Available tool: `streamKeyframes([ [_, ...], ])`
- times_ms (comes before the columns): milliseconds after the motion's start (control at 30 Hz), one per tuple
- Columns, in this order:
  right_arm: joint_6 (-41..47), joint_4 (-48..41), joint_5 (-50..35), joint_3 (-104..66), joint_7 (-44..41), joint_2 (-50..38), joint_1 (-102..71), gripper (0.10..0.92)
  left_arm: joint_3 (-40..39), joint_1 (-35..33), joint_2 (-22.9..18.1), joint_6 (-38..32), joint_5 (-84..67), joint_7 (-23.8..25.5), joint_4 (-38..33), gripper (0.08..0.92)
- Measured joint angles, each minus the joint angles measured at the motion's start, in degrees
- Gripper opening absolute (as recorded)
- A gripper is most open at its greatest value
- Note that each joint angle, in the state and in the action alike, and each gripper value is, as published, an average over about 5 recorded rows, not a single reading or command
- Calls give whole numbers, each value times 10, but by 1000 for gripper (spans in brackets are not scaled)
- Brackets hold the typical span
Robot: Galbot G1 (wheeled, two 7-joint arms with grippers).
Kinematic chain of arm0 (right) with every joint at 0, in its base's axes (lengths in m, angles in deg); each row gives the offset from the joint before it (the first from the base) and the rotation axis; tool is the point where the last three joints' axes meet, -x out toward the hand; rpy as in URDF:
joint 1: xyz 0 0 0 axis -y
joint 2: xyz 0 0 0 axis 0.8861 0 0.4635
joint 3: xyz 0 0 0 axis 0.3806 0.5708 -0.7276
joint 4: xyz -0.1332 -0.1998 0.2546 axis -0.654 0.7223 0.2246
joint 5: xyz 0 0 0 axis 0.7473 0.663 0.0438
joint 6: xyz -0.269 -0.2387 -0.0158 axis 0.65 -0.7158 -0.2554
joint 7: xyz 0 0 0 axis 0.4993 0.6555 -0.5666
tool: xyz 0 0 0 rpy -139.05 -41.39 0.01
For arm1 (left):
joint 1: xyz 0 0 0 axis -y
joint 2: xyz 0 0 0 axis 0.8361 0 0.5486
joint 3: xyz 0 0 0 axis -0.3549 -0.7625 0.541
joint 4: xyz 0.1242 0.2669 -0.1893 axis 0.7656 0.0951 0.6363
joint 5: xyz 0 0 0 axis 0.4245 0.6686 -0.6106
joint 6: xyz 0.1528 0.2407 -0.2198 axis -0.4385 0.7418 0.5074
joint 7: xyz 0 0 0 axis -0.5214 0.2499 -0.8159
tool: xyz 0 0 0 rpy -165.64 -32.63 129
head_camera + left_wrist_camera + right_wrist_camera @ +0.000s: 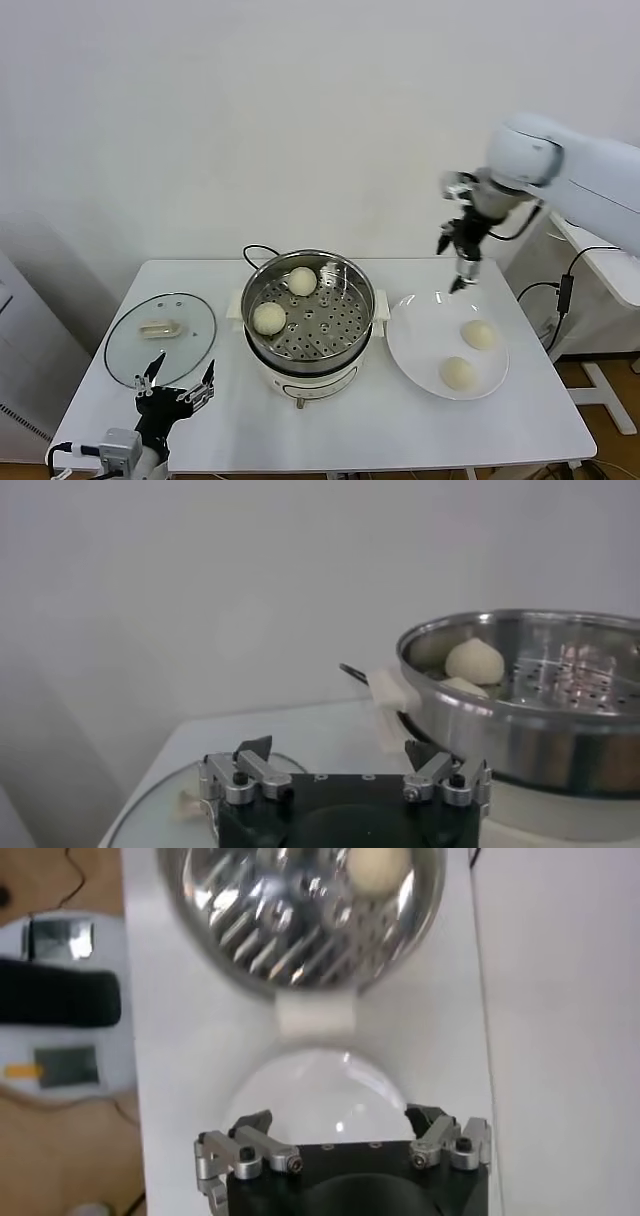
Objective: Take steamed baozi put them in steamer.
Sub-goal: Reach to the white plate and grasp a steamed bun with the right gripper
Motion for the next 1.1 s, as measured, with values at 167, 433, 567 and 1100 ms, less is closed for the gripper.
streamKeyframes([
  [167,-63,3,51,-67,-6,-30,-102,823,1,-8,0,1,2,0,2,823],
  [433,-96,-4,122,-152,12,-45,-237,823,-1,-13,0,1,9,0,14,823],
  [567,-93,-4,151,-179,26,-45,-288,823,2,-11,0,1,9,0,21,823],
  [1100,-83,-37,230,-259,63,-15,-417,823,7,2,0,5,12,2,51,823],
])
